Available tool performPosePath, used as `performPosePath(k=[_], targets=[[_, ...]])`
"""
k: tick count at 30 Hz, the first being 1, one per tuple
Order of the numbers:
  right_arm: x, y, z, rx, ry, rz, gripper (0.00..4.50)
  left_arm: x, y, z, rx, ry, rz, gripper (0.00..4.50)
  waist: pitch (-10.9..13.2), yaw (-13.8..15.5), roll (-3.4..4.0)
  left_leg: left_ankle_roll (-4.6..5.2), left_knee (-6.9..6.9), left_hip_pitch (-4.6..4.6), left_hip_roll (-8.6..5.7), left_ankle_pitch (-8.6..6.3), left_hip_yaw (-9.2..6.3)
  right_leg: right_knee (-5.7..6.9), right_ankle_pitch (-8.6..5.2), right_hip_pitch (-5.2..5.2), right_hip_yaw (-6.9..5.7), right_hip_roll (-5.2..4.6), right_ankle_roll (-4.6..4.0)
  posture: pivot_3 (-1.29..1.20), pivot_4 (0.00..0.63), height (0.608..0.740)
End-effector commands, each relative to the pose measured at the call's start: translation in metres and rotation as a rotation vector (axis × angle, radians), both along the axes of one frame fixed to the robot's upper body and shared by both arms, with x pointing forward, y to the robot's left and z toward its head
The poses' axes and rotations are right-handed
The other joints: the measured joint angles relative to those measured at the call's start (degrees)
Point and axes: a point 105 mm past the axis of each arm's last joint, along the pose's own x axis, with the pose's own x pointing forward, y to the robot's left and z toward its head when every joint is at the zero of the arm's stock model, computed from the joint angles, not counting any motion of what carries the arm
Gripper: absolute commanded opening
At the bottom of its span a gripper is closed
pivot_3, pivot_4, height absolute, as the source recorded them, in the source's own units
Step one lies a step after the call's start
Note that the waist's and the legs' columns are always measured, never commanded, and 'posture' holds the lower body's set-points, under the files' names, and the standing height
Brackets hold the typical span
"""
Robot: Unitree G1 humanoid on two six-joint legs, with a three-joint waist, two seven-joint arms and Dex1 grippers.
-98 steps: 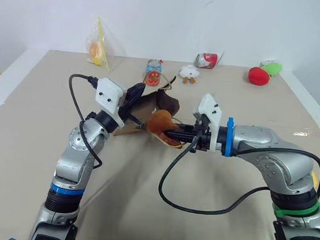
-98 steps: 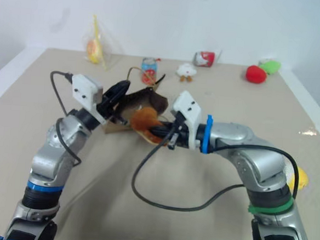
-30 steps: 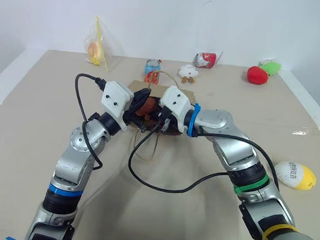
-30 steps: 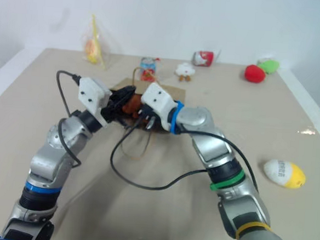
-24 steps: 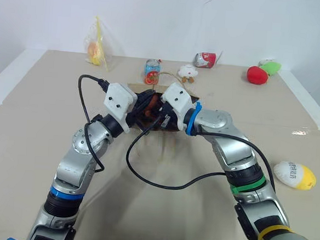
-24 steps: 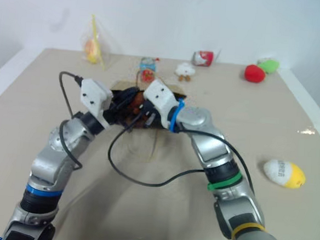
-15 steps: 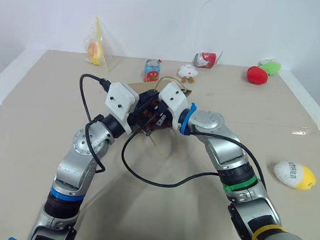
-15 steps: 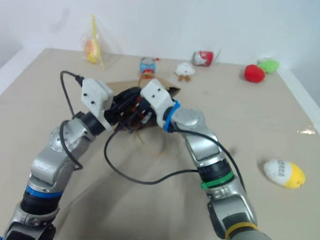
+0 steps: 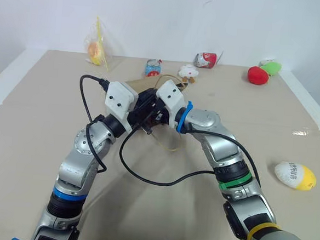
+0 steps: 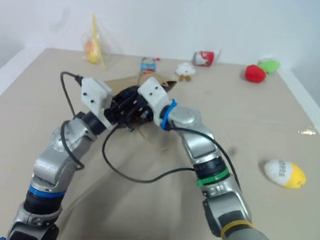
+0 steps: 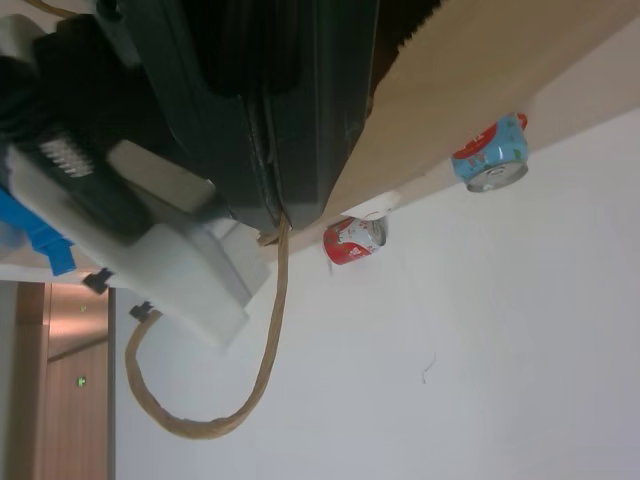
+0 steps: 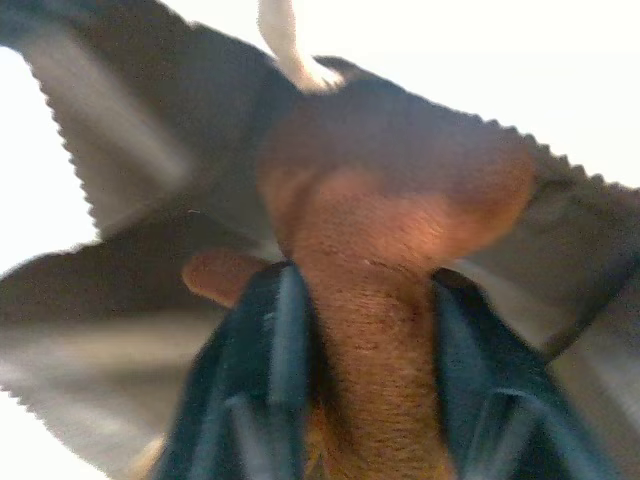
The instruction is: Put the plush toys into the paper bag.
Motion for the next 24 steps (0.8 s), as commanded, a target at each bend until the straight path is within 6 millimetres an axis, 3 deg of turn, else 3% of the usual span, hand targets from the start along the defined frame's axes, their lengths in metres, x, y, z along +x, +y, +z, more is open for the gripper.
performPosePath(k=[1,2,3,14,18,24], targets=[[-0.020,-0.015,0.017,0.012,-0.040,0.053,3.71,0.003,0.004,0.015,-0.033,-0.042,0.016,0.00,0.00,0.12,0.00,0.00,0.00,-0.02,0.00,0.00,-0.03,-0.01,-0.01,0.00,-0.02,-0.01,0.01,0.00,0.150,0.740],[-0.023,-0.019,0.016,0.005,-0.036,0.056,3.91,0.004,0.005,0.016,-0.034,-0.043,0.018,0.00,0.00,0.18,0.00,0.00,0.00,-0.04,-0.01,0.00,-0.06,-0.02,-0.01,0.00,-0.05,-0.02,0.01,0.00,0.150,0.740],[-0.025,-0.021,0.015,0.001,-0.033,0.057,4.43,0.005,0.005,0.016,-0.033,-0.045,0.017,0.00,0.00,0.16,0.00,0.00,0.00,-0.05,-0.03,0.00,-0.07,-0.03,-0.01,0.00,-0.07,-0.03,0.01,0.00,0.150,0.740],[-0.037,-0.059,0.018,0.002,0.007,-0.008,4.43,0.007,0.008,0.022,-0.072,-0.042,0.015,0.00,0.00,0.01,0.00,0.00,0.00,0.00,0.02,0.00,-0.08,-0.01,0.00,0.00,-0.05,0.04,0.00,0.00,0.150,0.740],[-0.045,-0.080,0.023,0.026,0.030,-0.032,4.43,0.008,0.012,0.029,-0.143,-0.024,0.005,0.00,0.00,0.07,0.00,0.00,0.02,-0.04,-0.04,0.00,-0.05,-0.03,-0.01,0.01,-0.04,-0.03,0.01,0.00,0.150,0.740],[-0.045,-0.169,0.029,-0.070,0.017,-0.289,4.43,-0.002,0.003,0.029,-0.139,-0.018,-0.095,0.00,0.00,0.40,0.00,0.00,0.04,-0.11,-0.14,0.00,-0.11,-0.09,-0.03,0.02,-0.09,-0.10,0.04,0.00,0.150,0.740]])
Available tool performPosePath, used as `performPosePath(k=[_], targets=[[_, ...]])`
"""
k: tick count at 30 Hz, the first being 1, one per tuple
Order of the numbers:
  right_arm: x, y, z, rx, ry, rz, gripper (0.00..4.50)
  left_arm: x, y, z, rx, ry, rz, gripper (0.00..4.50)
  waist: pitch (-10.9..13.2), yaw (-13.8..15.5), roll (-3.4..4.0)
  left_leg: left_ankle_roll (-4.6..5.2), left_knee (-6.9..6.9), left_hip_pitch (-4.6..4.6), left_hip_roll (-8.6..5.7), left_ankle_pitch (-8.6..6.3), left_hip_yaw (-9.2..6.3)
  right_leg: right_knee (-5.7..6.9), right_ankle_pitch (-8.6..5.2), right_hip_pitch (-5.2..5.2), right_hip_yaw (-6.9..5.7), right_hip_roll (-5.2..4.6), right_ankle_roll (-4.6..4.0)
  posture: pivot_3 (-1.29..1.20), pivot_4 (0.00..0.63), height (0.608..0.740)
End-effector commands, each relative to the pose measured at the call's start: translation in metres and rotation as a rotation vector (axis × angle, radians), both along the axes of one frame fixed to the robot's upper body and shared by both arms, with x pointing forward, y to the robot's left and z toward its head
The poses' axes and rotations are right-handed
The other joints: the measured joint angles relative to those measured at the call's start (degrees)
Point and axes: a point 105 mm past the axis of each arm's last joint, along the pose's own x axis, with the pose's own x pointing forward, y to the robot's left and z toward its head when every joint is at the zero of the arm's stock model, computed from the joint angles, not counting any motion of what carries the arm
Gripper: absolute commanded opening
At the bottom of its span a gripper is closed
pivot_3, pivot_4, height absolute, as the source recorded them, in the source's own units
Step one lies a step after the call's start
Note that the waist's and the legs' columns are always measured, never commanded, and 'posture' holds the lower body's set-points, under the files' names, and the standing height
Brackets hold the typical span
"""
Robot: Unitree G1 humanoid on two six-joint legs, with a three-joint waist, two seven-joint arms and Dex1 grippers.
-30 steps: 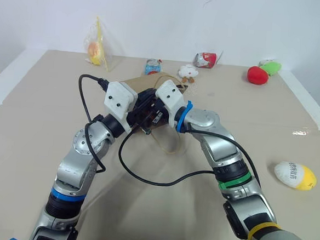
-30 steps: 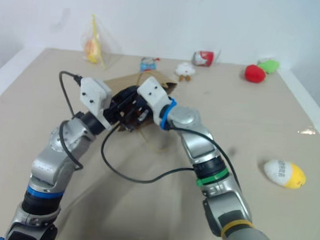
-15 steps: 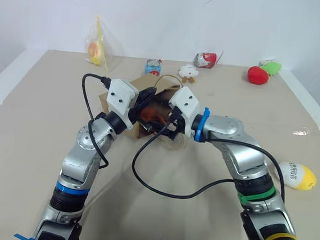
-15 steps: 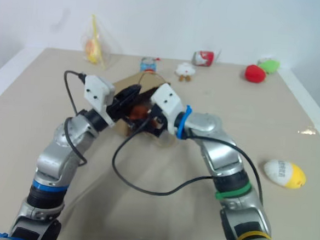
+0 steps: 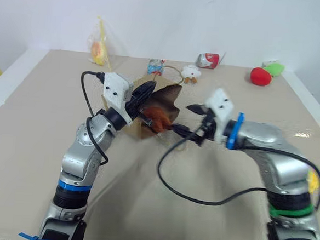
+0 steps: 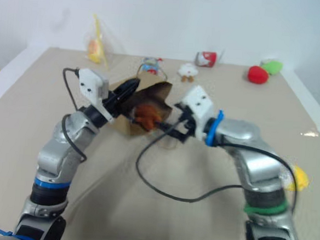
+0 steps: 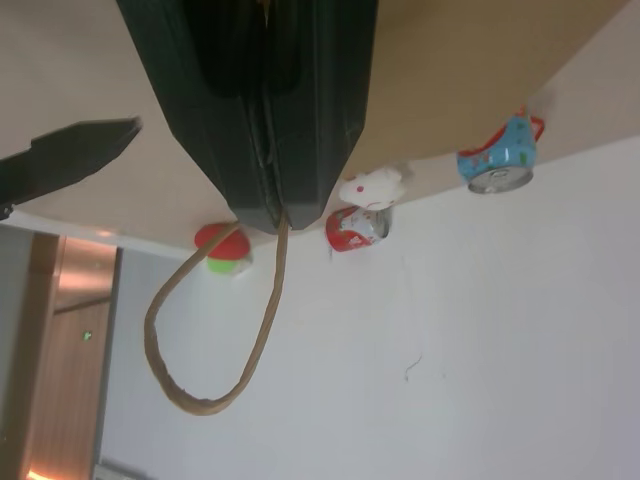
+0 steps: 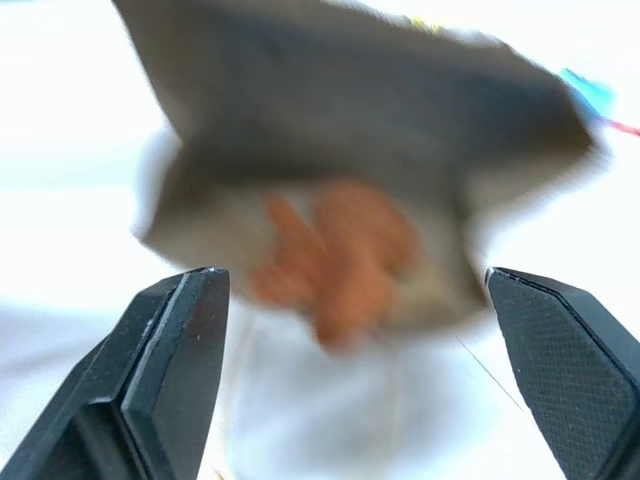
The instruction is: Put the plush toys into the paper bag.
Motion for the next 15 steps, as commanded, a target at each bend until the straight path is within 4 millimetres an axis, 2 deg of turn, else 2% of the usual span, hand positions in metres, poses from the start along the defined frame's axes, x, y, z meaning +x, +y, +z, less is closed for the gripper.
performPosePath(k=[1,4,7,13,15], targets=[[-0.005,-0.052,0.019,-0.036,-0.062,-0.166,4.43,-0.015,-0.008,0.011,-0.002,-0.054,-0.076,0.00,0.00,0.00,0.00,0.00,0.00,0.02,-0.01,0.00,0.00,0.00,0.00,0.01,0.01,0.00,0.00,0.00,0.150,0.740],[-0.015,-0.090,0.013,-0.065,-0.037,-0.303,4.43,-0.019,-0.011,0.009,0.020,-0.060,-0.102,0.00,0.00,-0.03,-0.01,0.00,-0.02,-0.01,0.00,0.00,-0.02,-0.01,-0.01,0.00,0.00,0.01,0.00,0.00,0.150,0.740],[-0.026,-0.110,0.003,-0.074,-0.016,-0.385,4.43,-0.020,-0.014,0.006,0.027,-0.052,-0.099,0.00,0.00,-0.18,0.00,0.00,-0.02,0.09,0.05,0.00,-0.03,0.01,-0.01,0.05,0.01,0.09,0.00,0.00,0.150,0.740],[-0.051,-0.168,-0.017,-0.140,0.046,-0.607,4.43,-0.024,-0.018,-0.001,0.029,-0.038,-0.092,0.00,-0.01,-0.24,0.03,0.01,-0.02,0.24,0.05,0.03,0.01,0.07,0.00,0.12,0.07,0.11,0.01,0.00,0.150,0.740],[-0.058,-0.179,-0.022,-0.161,0.062,-0.644,4.43,-0.024,-0.018,-0.002,0.026,-0.036,-0.090,0.00,-0.02,-0.16,0.03,0.01,-0.01,0.26,0.04,0.04,0.02,0.08,0.00,0.13,0.07,0.10,0.02,0.00,0.150,0.740]])
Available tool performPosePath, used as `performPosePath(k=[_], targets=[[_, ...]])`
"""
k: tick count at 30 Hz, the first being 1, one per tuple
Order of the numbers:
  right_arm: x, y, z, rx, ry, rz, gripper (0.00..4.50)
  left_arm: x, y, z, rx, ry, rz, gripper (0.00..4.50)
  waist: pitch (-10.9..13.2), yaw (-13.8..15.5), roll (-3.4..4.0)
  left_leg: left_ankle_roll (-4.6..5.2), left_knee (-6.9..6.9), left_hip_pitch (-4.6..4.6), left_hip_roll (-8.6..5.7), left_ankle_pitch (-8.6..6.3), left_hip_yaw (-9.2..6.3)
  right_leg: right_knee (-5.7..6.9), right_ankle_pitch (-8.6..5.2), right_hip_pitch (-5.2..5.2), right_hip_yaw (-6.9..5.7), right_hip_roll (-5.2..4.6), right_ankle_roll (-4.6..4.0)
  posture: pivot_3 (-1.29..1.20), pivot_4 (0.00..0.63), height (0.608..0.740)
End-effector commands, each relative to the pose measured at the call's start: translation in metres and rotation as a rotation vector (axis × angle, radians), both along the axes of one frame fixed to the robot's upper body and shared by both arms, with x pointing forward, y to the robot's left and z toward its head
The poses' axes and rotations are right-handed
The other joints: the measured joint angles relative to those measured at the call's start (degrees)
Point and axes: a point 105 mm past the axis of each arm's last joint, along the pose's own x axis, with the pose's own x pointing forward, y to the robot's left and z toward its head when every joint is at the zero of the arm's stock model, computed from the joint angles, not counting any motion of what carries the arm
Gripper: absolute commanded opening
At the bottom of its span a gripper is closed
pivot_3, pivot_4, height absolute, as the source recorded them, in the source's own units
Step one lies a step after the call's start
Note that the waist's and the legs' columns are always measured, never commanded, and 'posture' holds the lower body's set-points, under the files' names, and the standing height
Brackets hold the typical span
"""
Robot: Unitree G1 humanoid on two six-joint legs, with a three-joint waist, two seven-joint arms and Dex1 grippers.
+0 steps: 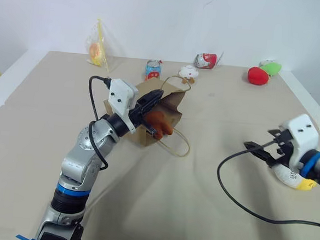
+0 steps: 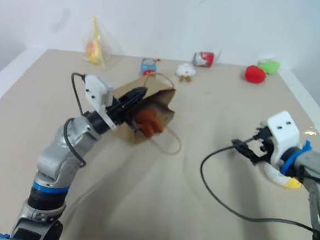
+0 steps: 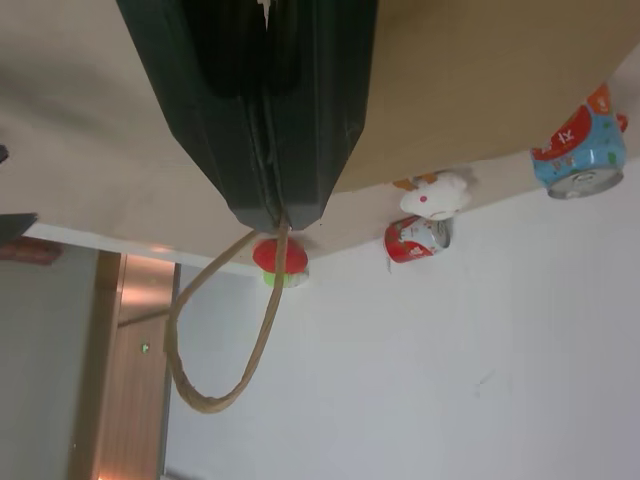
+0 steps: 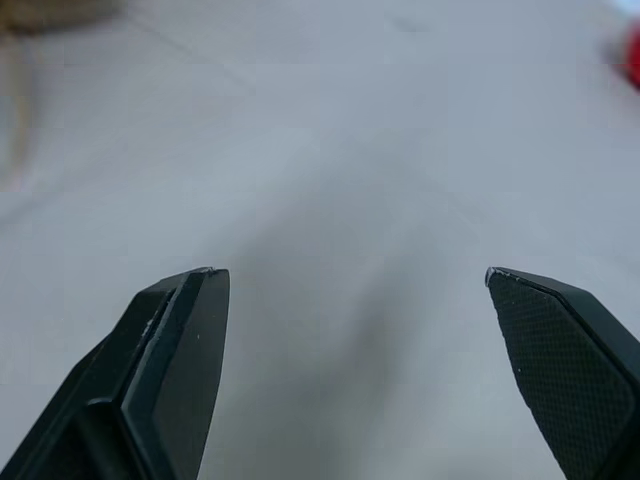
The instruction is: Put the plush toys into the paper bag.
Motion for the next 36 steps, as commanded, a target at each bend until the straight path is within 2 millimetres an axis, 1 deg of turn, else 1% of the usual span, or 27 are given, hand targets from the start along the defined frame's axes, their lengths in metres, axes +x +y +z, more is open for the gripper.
performPosePath(k=[1,2,4,6,10,14,15,16,17,18,19,21,22,23,24,26,27,28,33,36], targets=[[-0.016,-0.037,0.011,-0.084,-0.034,-0.135,4.43,-0.010,-0.002,0.015,-0.024,-0.068,-0.003,0.00,0.00,-0.02,-0.01,0.00,0.00,0.01,0.00,0.00,0.00,-0.01,0.00,0.02,0.00,0.00,0.00,0.00,0.150,0.740],[-0.019,-0.045,0.009,-0.091,-0.032,-0.168,4.43,-0.010,-0.002,0.016,-0.030,-0.068,-0.003,0.00,-0.01,-0.13,0.01,0.00,0.00,0.01,0.00,0.00,0.01,-0.01,0.00,0.01,0.01,0.00,0.00,0.00,0.150,0.740],[-0.027,-0.056,-0.004,-0.107,0.009,-0.213,4.43,-0.011,-0.005,0.019,-0.044,-0.075,-0.012,0.00,-0.01,-0.06,0.01,0.00,-0.01,0.05,-0.01,0.00,0.08,-0.01,0.01,0.02,0.09,0.00,0.02,0.00,0.150,0.740],[-0.030,-0.059,-0.014,-0.114,0.033,-0.225,4.43,-0.013,-0.007,0.021,-0.046,-0.083,-0.020,0.00,-0.01,-0.01,0.03,0.00,-0.01,0.09,-0.02,0.00,0.06,-0.01,0.01,0.06,0.07,0.00,0.02,0.00,0.150,0.740],[-0.028,-0.066,-0.038,-0.122,0.068,-0.277,4.43,-0.014,-0.009,0.022,-0.044,-0.087,-0.026,0.00,-0.02,-0.23,0.03,0.00,-0.02,0.13,-0.01,0.00,0.13,-0.01,0.00,0.06,0.16,0.03,0.01,0.00,0.150,0.740],[-0.022,-0.064,-0.052,-0.124,0.089,-0.282,4.43,-0.014,-0.009,0.023,-0.041,-0.087,-0.028,0.00,-0.03,-0.21,0.05,0.00,-0.02,0.22,-0.02,0.00,0.13,0.00,0.01,0.11,0.18,0.05,0.01,0.00,0.150,0.740],[-0.022,-0.064,-0.055,-0.122,0.096,-0.283,4.20,-0.014,-0.009,0.023,-0.041,-0.087,-0.027,0.00,-0.02,-0.22,0.05,0.00,-0.02,0.24,-0.01,0.00,0.13,0.00,0.01,0.13,0.19,0.07,0.02,0.00,0.150,0.740],[-0.022,-0.065,-0.058,-0.132,0.103,-0.285,3.88,-0.014,-0.009,0.022,-0.041,-0.087,-0.026,0.00,-0.03,-0.21,0.05,0.00,-0.03,0.24,-0.01,0.00,0.13,0.00,0.01,0.13,0.19,0.07,0.02,0.00,0.150,0.740],[-0.022,-0.065,-0.060,-0.138,0.110,-0.288,3.55,-0.014,-0.009,0.022,-0.040,-0.087,-0.025,0.00,-0.03,-0.16,0.05,0.00,-0.02,0.24,-0.01,0.00,0.13,0.00,0.01,0.13,0.19,0.07,0.02,0.00,0.150,0.740],[-0.022,-0.066,-0.062,-0.139,0.114,-0.292,3.07,-0.014,-0.009,0.022,-0.040,-0.087,-0.024,0.00,-0.03,-0.15,0.05,0.00,-0.03,0.22,-0.01,0.00,0.12,-0.01,0.00,0.13,0.18,0.06,0.02,0.00,0.150,0.740],[-0.022,-0.066,-0.063,-0.139,0.114,-0.294,2.76,-0.014,-0.009,0.022,-0.040,-0.087,-0.023,0.00,-0.03,-0.14,0.04,0.00,-0.03,0.22,-0.01,0.00,0.13,-0.01,0.00,0.13,0.18,0.05,0.01,0.00,0.150,0.740],[-0.023,-0.067,-0.066,-0.142,0.126,-0.293,2.33,-0.014,-0.009,0.023,-0.041,-0.089,-0.021,0.00,-0.02,-0.13,0.04,0.00,-0.02,0.21,-0.03,0.00,0.14,-0.01,0.00,0.14,0.19,0.03,0.02,0.00,0.150,0.740],[-0.023,-0.068,-0.067,-0.144,0.130,-0.294,1.85,-0.014,-0.009,0.023,-0.042,-0.089,-0.020,0.00,-0.02,-0.13,0.04,0.00,-0.02,0.21,-0.04,0.00,0.14,-0.02,0.01,0.14,0.19,0.02,0.02,0.00,0.150,0.740],[-0.024,-0.069,-0.067,-0.147,0.132,-0.295,1.79,-0.013,-0.009,0.023,-0.043,-0.089,-0.020,0.00,-0.02,-0.12,0.03,0.00,-0.02,0.21,-0.05,0.00,0.14,-0.02,0.01,0.15,0.19,0.01,0.02,0.00,0.150,0.740],[-0.025,-0.069,-0.068,-0.146,0.138,-0.294,1.52,-0.013,-0.009,0.023,-0.044,-0.089,-0.020,0.00,-0.02,-0.11,0.03,0.00,-0.02,0.22,-0.06,0.00,0.13,-0.02,0.01,0.16,0.19,0.00,0.03,0.00,0.150,0.740],[-0.027,-0.071,-0.068,-0.149,0.143,-0.295,0.63,-0.013,-0.009,0.023,-0.046,-0.088,-0.020,0.00,-0.02,-0.08,0.03,0.00,-0.01,0.23,-0.07,0.00,0.12,-0.02,0.01,0.18,0.20,0.00,0.03,0.00,0.150,0.740],[-0.027,-0.071,-0.069,-0.151,0.145,-0.293,0.30,-0.013,-0.009,0.023,-0.047,-0.087,-0.020,0.00,-0.02,-0.07,0.02,0.00,-0.01,0.24,-0.08,0.00,0.11,-0.02,0.01,0.19,0.20,0.01,0.03,0.00,0.150,0.740],[-0.028,-0.072,-0.069,-0.153,0.147,-0.293,0.07,-0.012,-0.009,0.023,-0.048,-0.087,-0.019,0.00,-0.02,-0.07,0.02,0.00,-0.01,0.24,-0.08,0.00,0.11,-0.02,0.01,0.20,0.20,0.01,0.03,0.00,0.150,0.740],[-0.026,-0.073,-0.067,-0.160,0.137,-0.291,0.03,-0.011,-0.010,0.024,-0.047,-0.088,-0.021,0.00,-0.02,-0.03,0.02,0.00,0.00,0.26,-0.09,0.00,0.09,-0.03,0.01,0.23,0.19,0.00,0.03,0.00,0.150,0.740],[-0.023,-0.072,-0.062,-0.167,0.119,-0.279,0.03,-0.009,-0.009,0.023,-0.048,-0.086,-0.018,0.00,-0.02,-0.02,0.01,0.00,0.00,0.26,-0.11,0.00,0.10,-0.03,0.01,0.24,0.21,-0.01,0.04,0.00,0.150,0.740]])
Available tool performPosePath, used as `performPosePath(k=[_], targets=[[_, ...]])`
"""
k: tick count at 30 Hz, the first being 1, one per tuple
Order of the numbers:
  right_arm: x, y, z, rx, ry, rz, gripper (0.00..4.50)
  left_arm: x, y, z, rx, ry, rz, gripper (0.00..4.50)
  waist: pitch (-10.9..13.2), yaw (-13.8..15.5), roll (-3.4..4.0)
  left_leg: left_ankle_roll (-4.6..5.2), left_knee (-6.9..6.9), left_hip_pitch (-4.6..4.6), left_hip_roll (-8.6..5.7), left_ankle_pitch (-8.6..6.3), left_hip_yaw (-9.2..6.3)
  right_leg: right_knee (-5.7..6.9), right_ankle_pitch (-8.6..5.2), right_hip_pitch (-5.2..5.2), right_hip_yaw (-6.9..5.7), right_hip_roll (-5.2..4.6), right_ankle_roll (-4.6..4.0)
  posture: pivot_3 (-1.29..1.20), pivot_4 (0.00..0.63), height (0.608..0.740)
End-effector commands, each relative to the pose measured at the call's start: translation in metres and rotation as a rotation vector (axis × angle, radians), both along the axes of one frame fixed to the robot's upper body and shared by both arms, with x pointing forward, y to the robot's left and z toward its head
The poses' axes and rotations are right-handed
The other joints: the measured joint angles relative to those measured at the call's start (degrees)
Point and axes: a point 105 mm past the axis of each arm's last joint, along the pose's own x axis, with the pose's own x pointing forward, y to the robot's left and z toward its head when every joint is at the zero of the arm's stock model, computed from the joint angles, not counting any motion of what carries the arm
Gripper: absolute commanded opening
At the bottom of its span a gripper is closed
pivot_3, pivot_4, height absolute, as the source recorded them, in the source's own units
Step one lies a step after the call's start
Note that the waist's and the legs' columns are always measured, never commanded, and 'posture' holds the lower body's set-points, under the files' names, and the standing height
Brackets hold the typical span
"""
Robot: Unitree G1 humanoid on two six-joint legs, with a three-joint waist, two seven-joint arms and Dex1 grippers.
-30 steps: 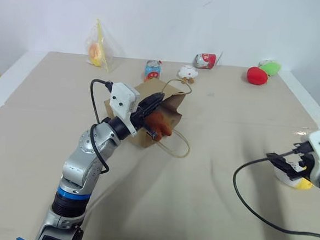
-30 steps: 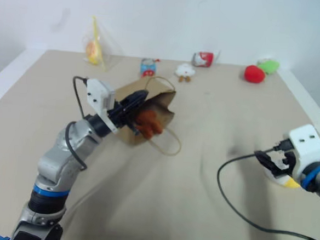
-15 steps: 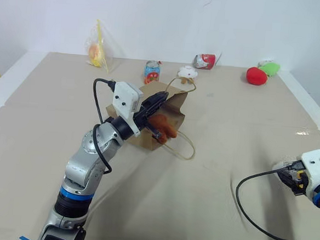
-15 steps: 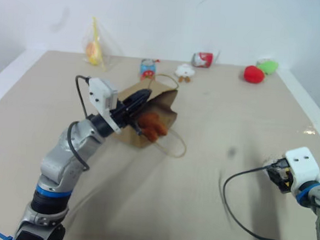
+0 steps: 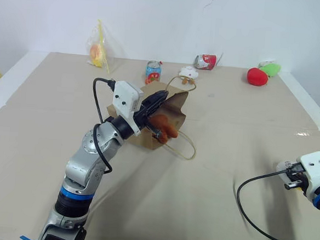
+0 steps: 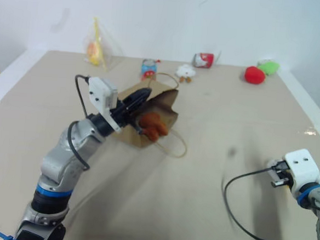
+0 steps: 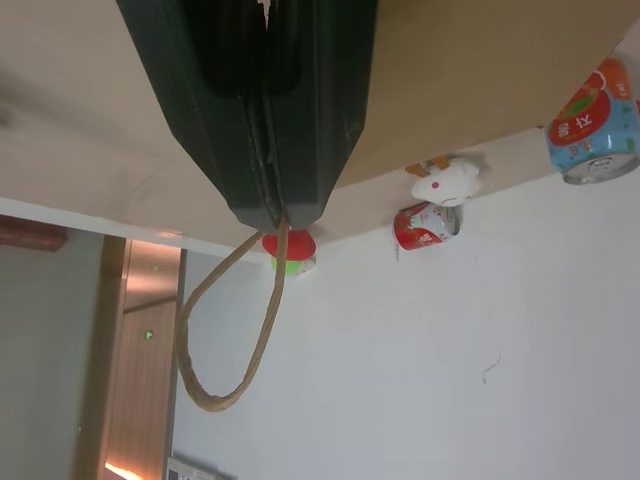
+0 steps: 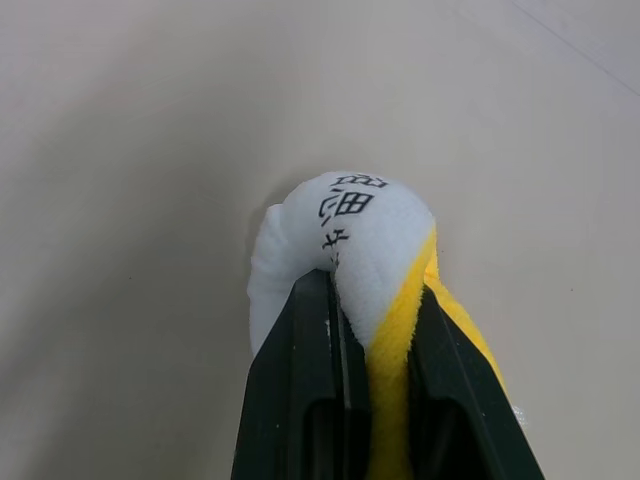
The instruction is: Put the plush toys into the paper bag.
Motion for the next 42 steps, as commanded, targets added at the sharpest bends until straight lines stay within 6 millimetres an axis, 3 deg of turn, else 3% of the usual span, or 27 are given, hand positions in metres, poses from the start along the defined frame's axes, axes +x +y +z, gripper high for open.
performPosePath(k=[1,3,7,9,14,19,21,32,42], targets=[[0.003,-0.001,0.008,-0.019,-0.012,0.013,0.03,-0.005,0.000,0.016,-0.019,-0.068,-0.008,0.00,0.00,-0.01,0.00,0.00,0.00,0.00,0.00,0.00,0.00,0.00,0.00,0.00,0.00,0.00,0.00,0.00,0.150,0.740],[0.011,0.010,0.021,0.001,-0.067,0.068,0.03,-0.004,0.000,0.016,-0.020,-0.068,-0.007,0.00,0.00,-0.04,0.00,0.00,0.01,0.00,-0.01,0.00,0.02,0.00,0.01,-0.01,0.04,0.00,0.02,0.00,0.150,0.740],[0.031,0.069,0.073,0.100,-0.232,0.329,0.03,-0.003,0.000,0.016,-0.021,-0.067,-0.006,0.00,0.01,-0.40,0.06,0.00,0.00,0.02,0.01,0.00,0.08,0.02,0.02,-0.06,0.13,0.06,0.03,0.00,0.150,0.740],[0.035,0.104,0.087,0.159,-0.258,0.456,0.03,-0.003,0.000,0.017,-0.024,-0.073,-0.005,0.00,0.00,-0.40,0.10,0.00,-0.02,0.00,0.01,0.00,0.05,0.02,0.05,-0.07,0.23,0.14,0.08,0.00,0.150,0.740],[0.044,0.170,0.100,0.318,-0.296,0.643,0.03,-0.002,0.000,0.021,-0.028,-0.091,-0.001,0.00,0.03,0.02,0.02,-0.01,-0.07,0.01,0.22,0.00,-0.28,0.02,0.01,-0.05,0.13,0.54,-0.01,0.00,0.150,0.740],[0.060,0.232,0.100,0.436,-0.312,0.774,0.03,-0.002,-0.001,0.021,-0.030,-0.098,0.006,0.00,0.04,-0.34,-0.01,-0.04,-0.10,-0.15,0.11,-0.02,-0.07,0.00,0.00,-0.20,0.37,0.35,-0.02,0.00,0.150,0.740],[0.067,0.249,0.103,0.453,-0.331,0.811,0.03,-0.003,-0.002,0.021,-0.029,-0.097,0.003,0.00,0.04,-0.26,0.00,-0.04,-0.09,-0.13,0.10,-0.02,0.01,0.01,0.02,-0.21,0.46,0.33,0.01,0.00,0.150,0.740],[0.108,0.308,0.094,0.408,-0.373,0.919,0.03,-0.007,-0.007,0.024,-0.025,-0.115,-0.028,0.00,0.03,-0.29,0.00,-0.02,-0.08,-0.20,0.12,-0.01,0.02,0.01,0.04,-0.28,0.42,0.32,0.00,0.00,0.150,0.740],[0.126,0.346,0.092,0.403,-0.424,0.979,0.03,-0.011,-0.009,0.023,-0.023,-0.120,-0.049,0.00,0.03,-0.31,0.00,-0.02,-0.08,-0.17,0.19,-0.01,0.07,0.04,0.08,-0.30,0.45,0.37,-0.05,0.00,0.150,0.740]])
